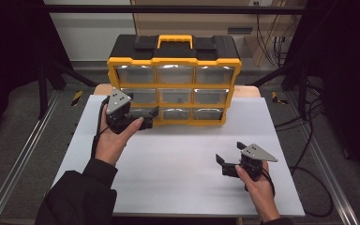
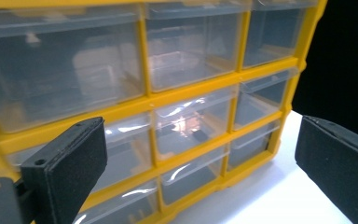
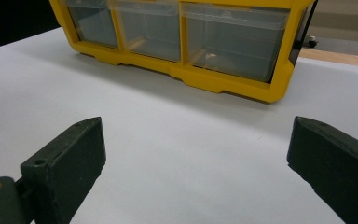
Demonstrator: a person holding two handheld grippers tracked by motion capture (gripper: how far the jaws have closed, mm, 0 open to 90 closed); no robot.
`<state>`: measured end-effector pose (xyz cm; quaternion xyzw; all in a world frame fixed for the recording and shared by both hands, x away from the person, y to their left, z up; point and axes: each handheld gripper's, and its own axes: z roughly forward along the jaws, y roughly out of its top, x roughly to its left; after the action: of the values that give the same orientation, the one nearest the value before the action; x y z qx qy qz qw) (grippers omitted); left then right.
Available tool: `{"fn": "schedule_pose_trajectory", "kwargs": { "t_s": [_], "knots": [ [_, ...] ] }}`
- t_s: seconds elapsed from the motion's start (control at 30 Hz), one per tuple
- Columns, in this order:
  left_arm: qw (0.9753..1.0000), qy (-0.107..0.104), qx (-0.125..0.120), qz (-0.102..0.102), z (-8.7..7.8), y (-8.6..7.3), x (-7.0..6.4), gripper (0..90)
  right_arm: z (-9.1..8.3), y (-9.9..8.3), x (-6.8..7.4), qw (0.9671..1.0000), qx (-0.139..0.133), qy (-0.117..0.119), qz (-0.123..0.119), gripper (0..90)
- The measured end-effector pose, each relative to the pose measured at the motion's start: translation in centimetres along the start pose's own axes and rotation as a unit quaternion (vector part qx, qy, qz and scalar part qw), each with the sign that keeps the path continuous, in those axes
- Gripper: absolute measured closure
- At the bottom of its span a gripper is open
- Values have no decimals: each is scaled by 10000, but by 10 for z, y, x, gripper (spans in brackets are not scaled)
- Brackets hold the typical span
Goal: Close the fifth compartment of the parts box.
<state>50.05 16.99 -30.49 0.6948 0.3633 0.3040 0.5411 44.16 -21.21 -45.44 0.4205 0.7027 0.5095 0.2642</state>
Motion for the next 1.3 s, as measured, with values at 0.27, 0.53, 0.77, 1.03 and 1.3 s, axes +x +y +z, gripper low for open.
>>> {"fn": "schedule_pose_trajectory", "kwargs": {
  "t_s": [0.27, 0.53, 0.77, 1.03, 1.3],
  "knots": [
    [9999, 109, -54, -64, -12, 0, 9, 21, 1, 1, 2, 10000, 12, -4, 6, 47],
    [9995, 190, -182, -144, -24, 4, 21, 20, -2, 1, 0, 10000, -4, 2, 42, 46],
    [9992, 302, -208, -150, -35, 5, 33, 19, -2, 1, 1, 10000, -9, 32, 27, 45],
    [9986, 418, -251, -198, -44, 3, 43, 19, -2, 1, 1, 10000, -24, 45, 44, 45],
    [9980, 491, -337, -225, -55, 0, 53, 19, -1, 2, 1, 10000, 6, 30, 31, 46]
  ]
}}
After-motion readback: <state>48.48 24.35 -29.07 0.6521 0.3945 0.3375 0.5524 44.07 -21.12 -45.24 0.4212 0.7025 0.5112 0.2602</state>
